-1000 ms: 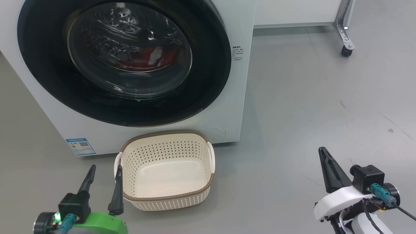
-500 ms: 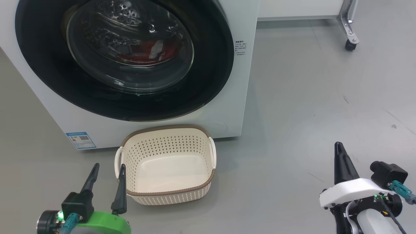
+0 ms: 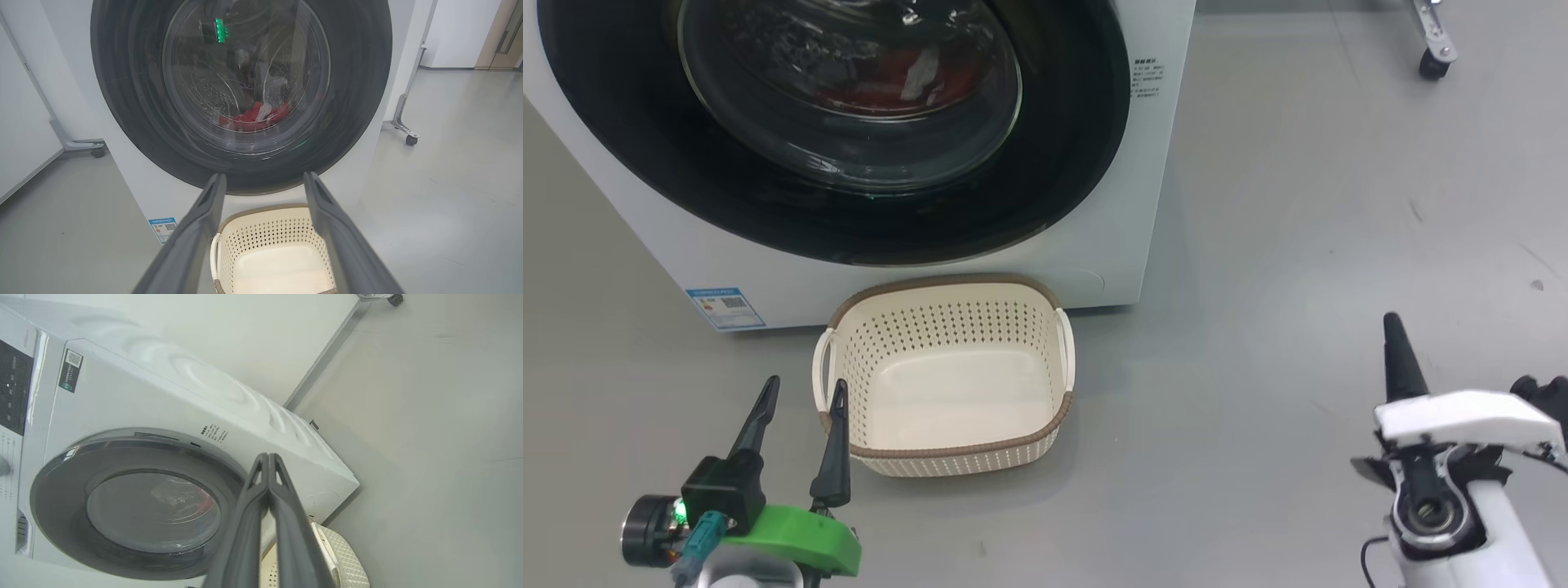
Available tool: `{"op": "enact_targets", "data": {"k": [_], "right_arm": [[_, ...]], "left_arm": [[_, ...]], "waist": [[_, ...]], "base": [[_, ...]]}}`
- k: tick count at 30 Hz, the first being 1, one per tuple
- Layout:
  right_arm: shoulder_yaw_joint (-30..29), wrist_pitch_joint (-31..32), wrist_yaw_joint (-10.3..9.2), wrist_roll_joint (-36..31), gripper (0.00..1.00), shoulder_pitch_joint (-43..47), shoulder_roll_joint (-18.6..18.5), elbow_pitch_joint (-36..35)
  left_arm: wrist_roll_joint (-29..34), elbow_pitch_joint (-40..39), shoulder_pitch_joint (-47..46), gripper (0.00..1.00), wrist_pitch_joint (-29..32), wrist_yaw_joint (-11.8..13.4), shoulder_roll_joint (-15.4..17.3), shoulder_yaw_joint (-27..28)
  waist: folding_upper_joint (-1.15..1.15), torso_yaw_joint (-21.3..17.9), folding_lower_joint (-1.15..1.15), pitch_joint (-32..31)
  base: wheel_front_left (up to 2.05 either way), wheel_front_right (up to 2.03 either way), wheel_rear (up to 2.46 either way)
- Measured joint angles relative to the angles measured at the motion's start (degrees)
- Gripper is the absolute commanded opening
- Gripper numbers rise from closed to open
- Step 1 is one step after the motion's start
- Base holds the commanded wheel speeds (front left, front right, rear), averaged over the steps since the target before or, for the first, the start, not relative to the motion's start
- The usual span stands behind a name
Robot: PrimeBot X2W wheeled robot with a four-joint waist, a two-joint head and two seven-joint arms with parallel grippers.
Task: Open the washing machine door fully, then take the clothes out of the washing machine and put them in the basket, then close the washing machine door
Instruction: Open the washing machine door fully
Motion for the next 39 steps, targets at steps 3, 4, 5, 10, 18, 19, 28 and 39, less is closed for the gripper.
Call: {"op": "enact_targets", "data": {"k": [3,4,5,10,18,19,28,39], "right_arm": [[-1.88,3.12,0.02,6.59,0.0,-2.58,0.08,0.3],[-2.42,4.17,0.02,8.56,0.0,-3.53,0.11,0.41],[-2.9,5.32,0.02,10.51,0.0,-4.49,0.12,0.54],[-4.49,10.51,-0.02,17.91,0.0,-9.87,0.05,1.1],[-5.92,17.17,-2.47,23.51,0.0,-19.01,-0.44,2.41],[-6.06,17.95,-2.9,24.01,0.0,-20.04,-0.65,2.63],[-6.36,22.97,-5.75,26.13,0.0,-29.36,-3.66,4.03],[-5.72,27.43,-8.59,26.7,0.0,-39.46,-6.27,5.98]], "left_arm": [[0.19,-0.25,-0.61,1.0,0.0,0.0,-0.04,-0.2],[0.45,-0.37,-0.95,1.0,0.0,0.0,-0.07,-0.29],[0.59,-0.54,-1.35,1.0,0.0,0.0,-0.12,-0.32],[1.55,-1.33,-3.02,1.0,-0.01,-0.03,-0.3,-0.49],[2.0,-2.04,-5.99,1.0,-0.01,-0.14,-1.3,-1.16],[2.0,-2.1,-6.38,1.0,-0.01,-0.14,-1.44,-1.22],[2.53,-3.3,-9.16,1.0,-0.08,-0.55,-2.08,-1.04],[3.5,-3.46,-11.43,1.0,-0.08,-1.08,-3.16,-1.53]], "waist": [[0.0,0.36,0.0,1.23],[0.0,0.5,0.0,1.66],[0.0,0.64,0.0,2.08],[0.0,1.45,0.0,4.27],[0.0,2.99,0.0,7.88],[0.0,3.22,0.0,8.31],[0.0,5.6,0.0,12.16],[0.0,8.04,0.0,16.71]], "base": [[0.0,0.0,0.0],[0.0,0.0,0.0],[0.0,0.0,0.0],[0.0,0.0,0.0],[0.0,0.0,0.0],[0.0,0.0,0.0],[0.0,0.0,0.0],[0.0,0.0,0.0]]}}
